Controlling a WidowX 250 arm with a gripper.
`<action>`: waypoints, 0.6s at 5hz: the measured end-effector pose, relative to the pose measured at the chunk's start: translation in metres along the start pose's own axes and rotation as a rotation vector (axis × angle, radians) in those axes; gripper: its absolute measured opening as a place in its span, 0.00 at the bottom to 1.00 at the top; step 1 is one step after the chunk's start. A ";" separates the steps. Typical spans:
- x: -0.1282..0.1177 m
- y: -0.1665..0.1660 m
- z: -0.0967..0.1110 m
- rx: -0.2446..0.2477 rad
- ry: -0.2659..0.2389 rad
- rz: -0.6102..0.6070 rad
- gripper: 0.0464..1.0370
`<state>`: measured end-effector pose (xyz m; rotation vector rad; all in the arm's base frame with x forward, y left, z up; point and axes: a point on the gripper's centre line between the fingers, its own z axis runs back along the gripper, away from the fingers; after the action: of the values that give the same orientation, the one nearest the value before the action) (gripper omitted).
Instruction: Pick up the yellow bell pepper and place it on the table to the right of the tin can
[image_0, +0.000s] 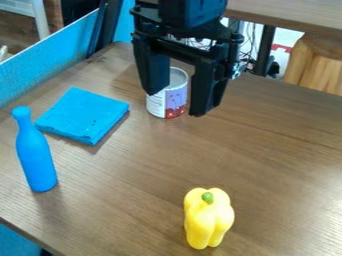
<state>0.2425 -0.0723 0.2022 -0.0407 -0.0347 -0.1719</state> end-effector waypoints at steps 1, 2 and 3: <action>-0.001 0.000 -0.007 0.003 0.029 0.001 0.96; 0.000 -0.002 -0.015 0.022 0.023 -0.005 0.97; 0.005 -0.013 -0.029 0.028 0.012 -0.018 0.97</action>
<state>0.2457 -0.0874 0.1736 -0.0111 -0.0257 -0.1895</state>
